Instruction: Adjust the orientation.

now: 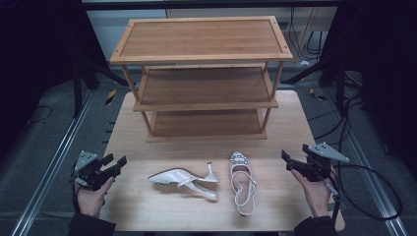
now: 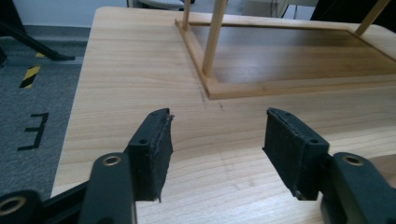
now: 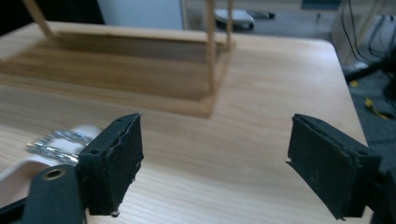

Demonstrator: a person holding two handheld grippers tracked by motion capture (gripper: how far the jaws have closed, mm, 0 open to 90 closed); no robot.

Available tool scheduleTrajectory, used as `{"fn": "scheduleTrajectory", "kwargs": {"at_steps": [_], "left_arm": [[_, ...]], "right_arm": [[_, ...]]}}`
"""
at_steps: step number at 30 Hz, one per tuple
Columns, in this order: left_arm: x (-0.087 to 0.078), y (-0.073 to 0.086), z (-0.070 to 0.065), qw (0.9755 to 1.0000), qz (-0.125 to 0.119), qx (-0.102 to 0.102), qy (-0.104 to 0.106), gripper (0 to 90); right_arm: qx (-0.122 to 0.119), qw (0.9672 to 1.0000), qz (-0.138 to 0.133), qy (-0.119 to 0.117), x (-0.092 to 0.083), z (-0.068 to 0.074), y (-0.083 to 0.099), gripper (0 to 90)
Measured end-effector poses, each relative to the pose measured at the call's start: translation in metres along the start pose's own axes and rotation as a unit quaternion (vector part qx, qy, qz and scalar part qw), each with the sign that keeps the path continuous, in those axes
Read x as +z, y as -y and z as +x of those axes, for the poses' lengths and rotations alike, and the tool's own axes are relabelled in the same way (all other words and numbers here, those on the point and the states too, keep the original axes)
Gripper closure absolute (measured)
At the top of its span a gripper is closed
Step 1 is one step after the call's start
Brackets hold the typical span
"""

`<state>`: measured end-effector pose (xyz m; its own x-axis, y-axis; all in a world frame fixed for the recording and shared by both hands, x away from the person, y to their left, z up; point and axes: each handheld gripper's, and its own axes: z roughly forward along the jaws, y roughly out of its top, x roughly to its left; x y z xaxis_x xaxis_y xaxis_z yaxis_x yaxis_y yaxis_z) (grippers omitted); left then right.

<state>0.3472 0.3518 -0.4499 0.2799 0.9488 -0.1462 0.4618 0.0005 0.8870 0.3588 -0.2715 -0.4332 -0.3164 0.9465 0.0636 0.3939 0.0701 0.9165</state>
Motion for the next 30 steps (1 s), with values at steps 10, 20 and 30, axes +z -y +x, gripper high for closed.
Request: {"fn": "scheduleTrajectory", "kwargs": {"at_steps": [10,20,30], "left_arm": [[-0.009,0.002,-0.015,0.9992,0.004,0.029,0.026,60.1],[-0.01,0.008,-0.039,0.9969,0.025,0.064,0.04,60.0],[-0.021,0.021,-0.051,0.9941,0.038,0.088,0.05,59.0]], "right_arm": [[-0.054,0.9938,-0.009,-0.097,-0.005,0.052,-0.021,27.5],[-0.078,0.9796,-0.004,-0.185,0.004,0.102,-0.038,28.7],[-0.129,0.9691,0.038,-0.206,0.018,0.153,-0.028,45.1]]}}
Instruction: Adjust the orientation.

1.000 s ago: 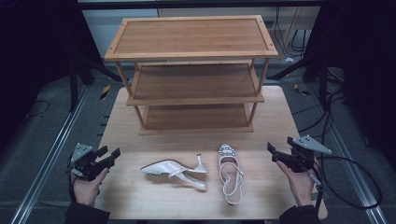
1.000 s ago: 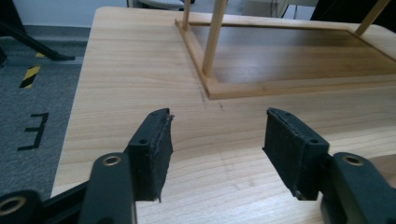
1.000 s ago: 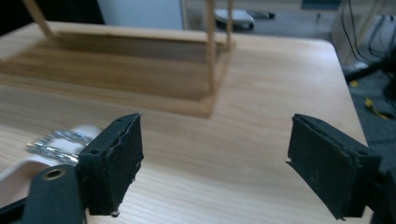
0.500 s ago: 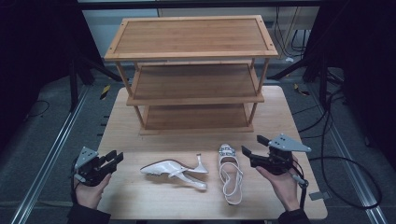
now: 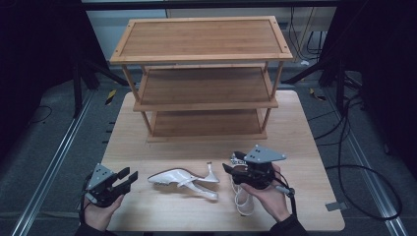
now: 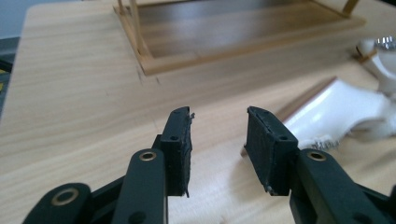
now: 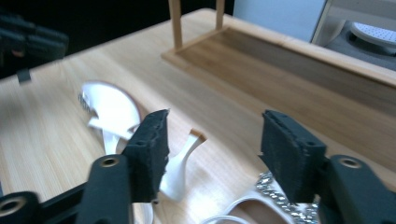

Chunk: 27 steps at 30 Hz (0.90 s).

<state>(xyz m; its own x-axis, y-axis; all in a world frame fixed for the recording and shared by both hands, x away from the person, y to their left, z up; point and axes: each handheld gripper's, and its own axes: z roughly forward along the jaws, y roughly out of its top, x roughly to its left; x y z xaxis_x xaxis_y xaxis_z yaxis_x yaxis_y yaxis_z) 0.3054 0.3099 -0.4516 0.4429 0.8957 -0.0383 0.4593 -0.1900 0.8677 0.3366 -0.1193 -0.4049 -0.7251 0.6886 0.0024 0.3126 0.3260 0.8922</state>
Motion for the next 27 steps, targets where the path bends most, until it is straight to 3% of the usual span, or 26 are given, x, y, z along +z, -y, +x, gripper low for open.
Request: {"fn": "scheduleTrajectory", "kwargs": {"at_steps": [3,10,17,19,22,27], "left_arm": [[0.003,0.008,-0.006,0.9996,0.021,0.02,-0.002,58.3],[0.013,0.018,-0.012,0.9979,0.054,0.037,0.003,55.4],[0.023,0.022,-0.012,0.9965,0.07,0.044,0.009,56.3],[0.025,0.022,-0.013,0.9967,0.069,0.043,0.01,56.6],[0.027,0.021,-0.014,0.9965,0.067,0.049,0.009,56.8],[0.028,0.021,-0.015,0.9964,0.066,0.052,0.011,57.2]], "right_arm": [[-0.008,0.9998,0.016,-0.008,0.009,0.011,0.004,48.3],[-0.014,0.9986,0.044,-0.026,0.024,0.034,0.016,53.7],[-0.025,0.9958,0.07,-0.055,0.03,0.049,0.026,58.8],[-0.045,0.9955,0.07,-0.044,0.03,0.054,0.026,58.5],[-0.033,0.9946,0.077,-0.061,0.031,0.06,0.027,57.6],[-0.029,0.9951,0.077,-0.055,0.032,0.072,0.029,55.3]]}}
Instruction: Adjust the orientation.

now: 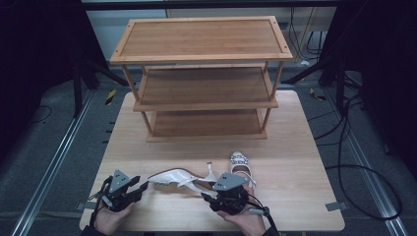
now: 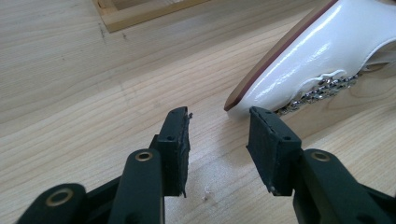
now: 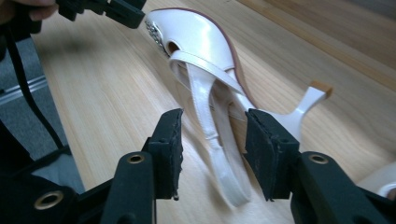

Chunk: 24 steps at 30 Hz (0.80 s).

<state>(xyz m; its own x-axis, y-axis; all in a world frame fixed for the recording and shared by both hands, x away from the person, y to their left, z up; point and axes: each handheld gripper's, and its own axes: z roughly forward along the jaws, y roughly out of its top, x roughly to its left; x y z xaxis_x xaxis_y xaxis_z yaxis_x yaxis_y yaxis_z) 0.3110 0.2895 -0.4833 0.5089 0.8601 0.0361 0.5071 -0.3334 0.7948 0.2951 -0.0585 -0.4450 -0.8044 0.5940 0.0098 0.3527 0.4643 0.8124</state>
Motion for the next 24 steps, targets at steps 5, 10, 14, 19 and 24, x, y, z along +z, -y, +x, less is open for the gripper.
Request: {"fn": "scheduleTrajectory", "kwargs": {"at_steps": [5,10,14,19,24], "left_arm": [[0.002,-0.001,0.0,1.0,-0.003,0.003,0.004,58.7],[0.002,-0.001,0.001,1.0,-0.005,0.004,0.006,59.9],[0.002,-0.001,0.001,1.0,-0.004,0.001,0.008,60.1],[0.002,-0.001,0.001,0.9999,-0.003,0.003,0.009,60.4],[0.001,0.0,0.001,0.9999,-0.004,0.003,0.01,61.0]], "right_arm": [[0.041,0.9982,0.012,0.042,0.01,0.008,0.013,54.0],[0.046,0.9963,0.04,0.06,0.019,0.017,0.017,54.0],[0.047,0.9937,0.053,0.086,0.028,0.02,0.019,55.0],[0.038,0.9911,0.053,0.116,0.033,0.02,0.019,56.5],[0.025,0.9912,0.05,0.12,0.035,0.019,0.019,55.4]]}}
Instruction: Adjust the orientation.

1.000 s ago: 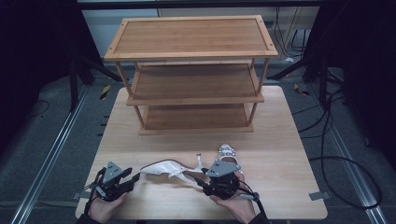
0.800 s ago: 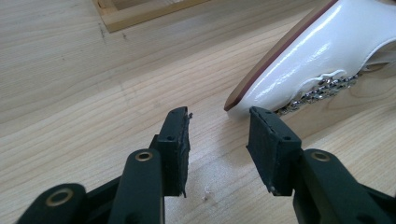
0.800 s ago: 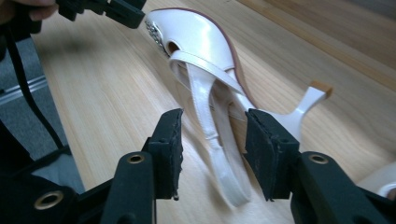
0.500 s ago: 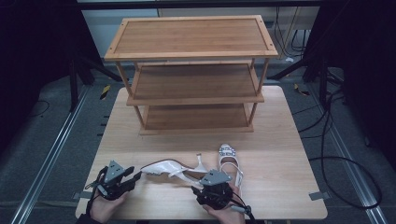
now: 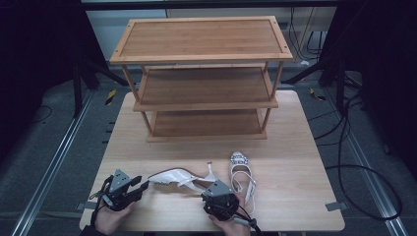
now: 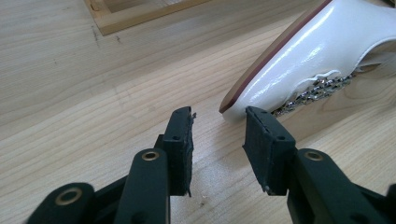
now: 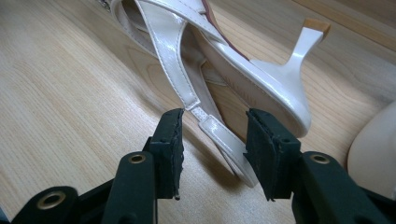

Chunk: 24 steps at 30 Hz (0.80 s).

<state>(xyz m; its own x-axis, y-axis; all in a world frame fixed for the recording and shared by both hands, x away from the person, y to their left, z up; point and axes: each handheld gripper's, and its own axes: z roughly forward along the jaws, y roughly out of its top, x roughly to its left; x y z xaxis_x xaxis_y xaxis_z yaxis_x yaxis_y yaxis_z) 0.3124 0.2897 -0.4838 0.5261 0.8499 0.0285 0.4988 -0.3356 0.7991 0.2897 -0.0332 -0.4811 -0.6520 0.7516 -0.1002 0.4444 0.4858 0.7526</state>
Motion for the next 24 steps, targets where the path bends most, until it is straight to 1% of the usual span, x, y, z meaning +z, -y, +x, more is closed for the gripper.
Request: {"fn": "scheduleTrajectory", "kwargs": {"at_steps": [1,2,5,6,7,9,10,11,12,13,14,15,16,19,20,21,24], "left_arm": [[0.0,0.0,0.0,1.0,0.0,0.0,0.0,61.3],[-0.001,0.0,-0.001,1.0,-0.004,0.001,0.0,61.4],[-0.002,0.0,-0.002,1.0,-0.005,0.003,-0.001,61.5],[-0.001,0.0,-0.001,1.0,-0.002,0.002,0.0,61.5],[-0.001,0.001,-0.001,1.0,0.0,0.001,0.0,61.5],[0.0,0.001,-0.001,1.0,0.002,0.0,0.0,61.4],[0.0,0.001,-0.001,1.0,0.003,0.0,0.0,61.4],[0.0,0.001,-0.001,1.0,0.003,0.0,0.001,61.4],[0.0,0.001,0.0,1.0,0.004,0.0,0.002,61.4],[0.001,0.001,0.0,1.0,0.003,-0.001,0.002,61.3],[0.001,0.001,0.0,1.0,0.003,-0.003,0.002,61.3],[0.0,0.001,0.001,1.0,0.001,-0.004,0.002,61.5],[0.0,0.001,0.001,1.0,0.001,-0.006,0.003,61.5],[0.0,0.0,0.001,1.0,-0.001,-0.008,0.004,61.6],[0.0,0.0,0.001,0.9999,-0.004,-0.009,0.004,61.6],[0.001,-0.002,0.002,1.0,-0.007,-0.007,0.002,61.6],[0.002,-0.005,0.003,0.9999,-0.014,-0.008,0.001,61.7]], "right_arm": [[-0.003,1.0,0.0,0.003,-0.001,0.0,0.0,54.7],[0.002,1.0,-0.002,0.005,-0.002,-0.001,-0.001,55.0],[0.004,1.0,0.003,0.0,-0.004,-0.002,-0.002,54.6],[0.007,0.9999,0.008,-0.005,-0.003,-0.003,-0.002,54.5],[0.005,0.9996,0.026,-0.013,0.0,-0.002,0.0,53.7],[0.002,0.9992,0.039,-0.014,0.004,0.0,0.001,54.0],[0.0,0.999,0.042,-0.012,0.005,0.0,0.002,56.9],[0.0,0.999,0.042,-0.012,0.005,0.0,0.002,56.9],[-0.007,0.9989,0.047,-0.008,0.006,0.0,0.002,61.0],[0.0,0.9986,0.052,-0.01,0.005,-0.001,0.001,72.2],[0.0,0.9986,0.052,-0.01,0.005,-0.001,0.001,72.2],[0.009,0.9982,0.054,-0.024,0.003,-0.003,-0.001,77.6],[0.015,0.9978,0.055,-0.032,0.002,-0.004,-0.002,78.7],[0.023,0.9974,0.049,-0.047,-0.003,-0.006,-0.01,79.6],[0.023,0.9974,0.049,-0.047,-0.003,-0.006,-0.01,79.6],[0.029,0.9973,0.04,-0.054,-0.007,-0.01,-0.019,79.4],[0.036,0.997,0.031,-0.062,-0.01,-0.015,-0.03,79.3]]}}
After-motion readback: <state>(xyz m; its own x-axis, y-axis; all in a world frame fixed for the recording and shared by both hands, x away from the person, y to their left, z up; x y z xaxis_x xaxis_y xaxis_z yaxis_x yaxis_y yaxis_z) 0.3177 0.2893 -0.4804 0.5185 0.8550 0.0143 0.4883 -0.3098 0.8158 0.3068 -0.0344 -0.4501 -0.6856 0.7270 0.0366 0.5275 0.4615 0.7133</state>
